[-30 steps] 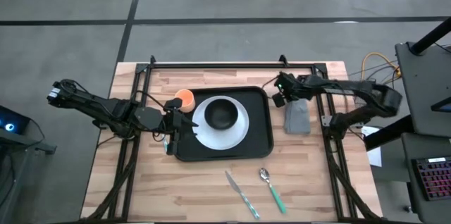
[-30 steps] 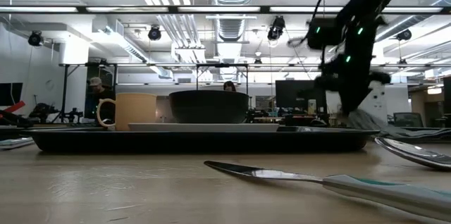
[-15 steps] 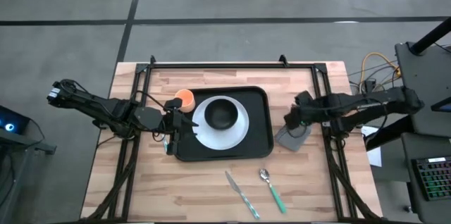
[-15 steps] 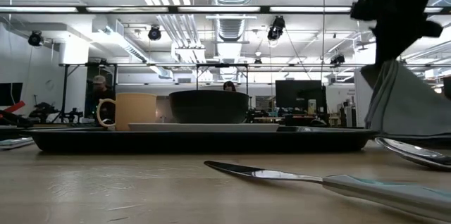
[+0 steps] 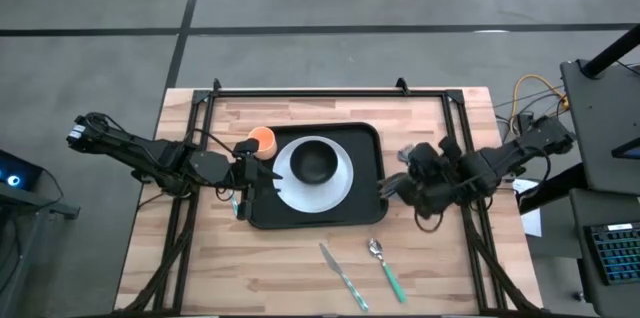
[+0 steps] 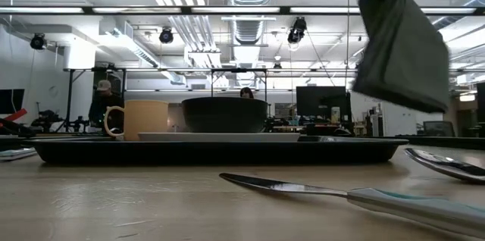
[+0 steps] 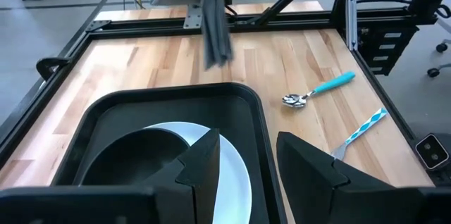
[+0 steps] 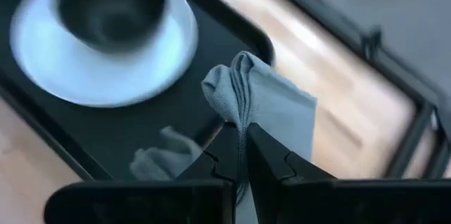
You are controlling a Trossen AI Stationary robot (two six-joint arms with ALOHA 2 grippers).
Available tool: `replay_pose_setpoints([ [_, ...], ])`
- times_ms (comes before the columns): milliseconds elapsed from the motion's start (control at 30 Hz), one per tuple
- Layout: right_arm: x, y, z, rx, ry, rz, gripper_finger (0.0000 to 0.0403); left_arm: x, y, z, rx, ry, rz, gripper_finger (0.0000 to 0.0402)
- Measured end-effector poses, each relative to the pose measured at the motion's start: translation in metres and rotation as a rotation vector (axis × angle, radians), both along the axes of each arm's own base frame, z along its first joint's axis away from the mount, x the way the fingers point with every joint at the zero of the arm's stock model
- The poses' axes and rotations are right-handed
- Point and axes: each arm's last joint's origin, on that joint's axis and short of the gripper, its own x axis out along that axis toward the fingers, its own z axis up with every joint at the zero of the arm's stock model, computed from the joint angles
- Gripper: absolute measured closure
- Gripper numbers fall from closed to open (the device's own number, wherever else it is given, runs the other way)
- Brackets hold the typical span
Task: Set up tray
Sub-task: Put the gray napkin on the black tray to the right of the white plate
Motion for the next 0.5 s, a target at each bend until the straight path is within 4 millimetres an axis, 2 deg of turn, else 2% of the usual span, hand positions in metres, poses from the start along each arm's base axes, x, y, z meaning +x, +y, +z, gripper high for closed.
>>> replay_pose_setpoints([
  [267,-0.007,0.031,0.009,-0.112,-0.149,0.214,0.0394,0.0,0.0,0.0,0.043,-0.003,-0.019,0.0279],
  [500,-0.001,0.047,0.021,-0.096,-0.364,0.532,0.0395,0.019,-0.006,-0.004,0.201,-0.193,-0.085,0.0279],
])
